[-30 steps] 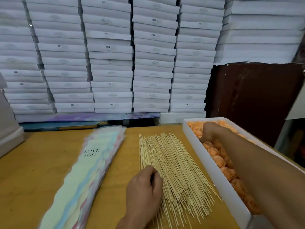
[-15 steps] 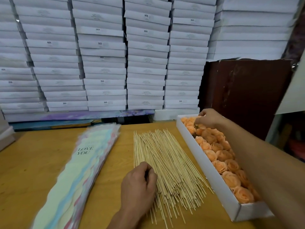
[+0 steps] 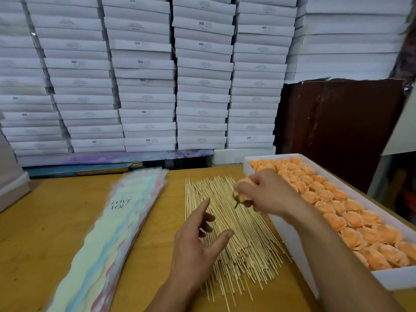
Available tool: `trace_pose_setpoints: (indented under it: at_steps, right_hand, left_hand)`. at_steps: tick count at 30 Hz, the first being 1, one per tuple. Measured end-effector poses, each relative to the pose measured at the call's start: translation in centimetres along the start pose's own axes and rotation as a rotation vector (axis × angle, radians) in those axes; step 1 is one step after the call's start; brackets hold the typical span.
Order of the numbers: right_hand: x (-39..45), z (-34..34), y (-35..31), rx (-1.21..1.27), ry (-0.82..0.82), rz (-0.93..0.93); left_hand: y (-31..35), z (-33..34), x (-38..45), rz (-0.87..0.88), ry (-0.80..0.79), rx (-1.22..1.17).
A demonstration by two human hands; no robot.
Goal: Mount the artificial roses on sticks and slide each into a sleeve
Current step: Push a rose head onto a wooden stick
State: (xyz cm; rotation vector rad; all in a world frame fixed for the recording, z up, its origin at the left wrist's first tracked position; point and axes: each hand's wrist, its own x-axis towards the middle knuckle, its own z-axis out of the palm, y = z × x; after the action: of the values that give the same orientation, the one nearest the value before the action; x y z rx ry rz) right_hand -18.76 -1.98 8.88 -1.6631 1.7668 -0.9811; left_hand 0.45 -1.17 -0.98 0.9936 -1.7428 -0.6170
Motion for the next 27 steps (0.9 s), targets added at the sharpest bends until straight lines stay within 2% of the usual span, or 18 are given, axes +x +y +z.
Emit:
trace_pose_setpoints:
  at_steps: [9, 14, 16, 19, 24, 27]
  right_hand:
    - [-2.0, 6.6, -0.5, -0.186, -0.080, -0.034]
    - [-0.6, 6.5, -0.6, -0.003, -0.272, 0.099]
    - [1.3, 6.8, -0.4, -0.096, -0.192, 0.121]
    - [4.9, 8.2, 0.4, -0.358, 0.037, 0.073]
    - [9.0, 11.2, 1.4, -0.532, 0.069, 0.139]
    - [10.0, 11.7, 1.1, -0.608, 0.108, 0.117]
  left_hand:
    - [-0.6, -0.1, 0.2, 0.025, 0.012, -0.017]
    - [-1.3, -0.5, 0.5, -0.007, 0.019, -0.027]
    - [-1.6, -0.6, 0.7, -0.062, 0.074, -0.026]
    - [-1.9, -0.8, 1.1, -0.165, 0.166, -0.032]
    - [-2.6, -1.1, 1.3, -0.247, 0.218, -0.097]
    - [-2.7, -1.1, 1.5, -0.251, 0.237, -0.118]
